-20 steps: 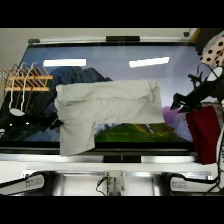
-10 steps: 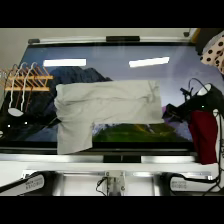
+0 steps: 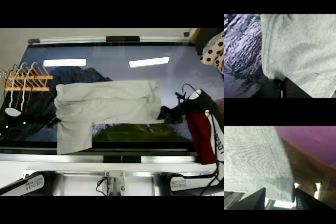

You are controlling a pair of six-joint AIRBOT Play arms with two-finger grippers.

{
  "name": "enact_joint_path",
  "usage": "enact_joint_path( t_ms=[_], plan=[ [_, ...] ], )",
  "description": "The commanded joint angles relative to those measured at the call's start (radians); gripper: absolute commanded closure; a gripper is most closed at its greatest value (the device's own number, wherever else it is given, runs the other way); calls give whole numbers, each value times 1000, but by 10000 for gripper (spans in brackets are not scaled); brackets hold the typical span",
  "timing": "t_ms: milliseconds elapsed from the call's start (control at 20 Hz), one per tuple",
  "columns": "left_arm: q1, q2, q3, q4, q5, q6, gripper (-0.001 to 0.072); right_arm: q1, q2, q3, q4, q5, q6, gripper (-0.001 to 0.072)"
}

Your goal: Fold the shirts.

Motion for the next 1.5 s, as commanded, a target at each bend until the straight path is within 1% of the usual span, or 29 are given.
enact_joint_path(
  t_ms=[0, 50, 100, 200, 350, 450, 500, 650, 750, 800, 900, 1000, 1100, 1200, 1350, 1400, 1450],
  plan=[
    [0, 2, 1, 0, -5, 0, 673, 35, -11, -2, 4, -42, 4, 430],
    [0, 2, 3, 0, -9, 1, 673, 42, -9, -2, 3, -37, 5, 599],
    [0, 2, 16, 0, -22, 11, 674, 42, -3, 2, 4, -26, 7, 643],
    [0, 16, 92, 0, -76, 56, 675, 42, 40, 26, 3, -10, -10, 644],
    [0, 105, 355, 0, -137, 80, 676, 40, 183, 157, -9, -8, -87, 644],
    [0, 186, 616, 0, -132, 79, 676, 40, 310, 320, -10, -19, -180, 644],
    [0, 221, 773, 0, -130, 78, 676, 40, 374, 424, -19, -38, -205, 644],
    [0, 301, 1207, 0, -100, 77, 675, 40, 550, 696, -61, -156, -208, 644],
    [0, 356, 1411, 0, -71, 65, 675, 40, 662, 801, -66, -227, -208, 645],
    [0, 388, 1448, 0, -58, 31, 675, 40, 720, 828, -75, -239, -208, 644],
    [0, 484, 1434, 7, -53, -15, 676, 40, 823, 841, -112, -226, -206, 644],
    [0, 565, 1388, 32, -53, -53, 675, 40, 903, 841, -187, -177, -178, 645],
    [0, 618, 1350, 99, -63, -100, 676, 40, 951, 842, -272, -108, -138, 644],
    [0, 634, 1324, 180, -109, -149, 676, 40, 963, 841, -336, -12, -136, 644],
    [0, 623, 1260, 209, -225, -150, 675, 40, 921, 840, -391, 187, -135, 644],
    [0, 617, 1221, 208, -265, -151, 675, 40, 898, 828, -391, 241, -126, 644],
    [0, 610, 1165, 208, -308, -151, 674, 40, 874, 803, -391, 284, -95, 644]
  ],
)
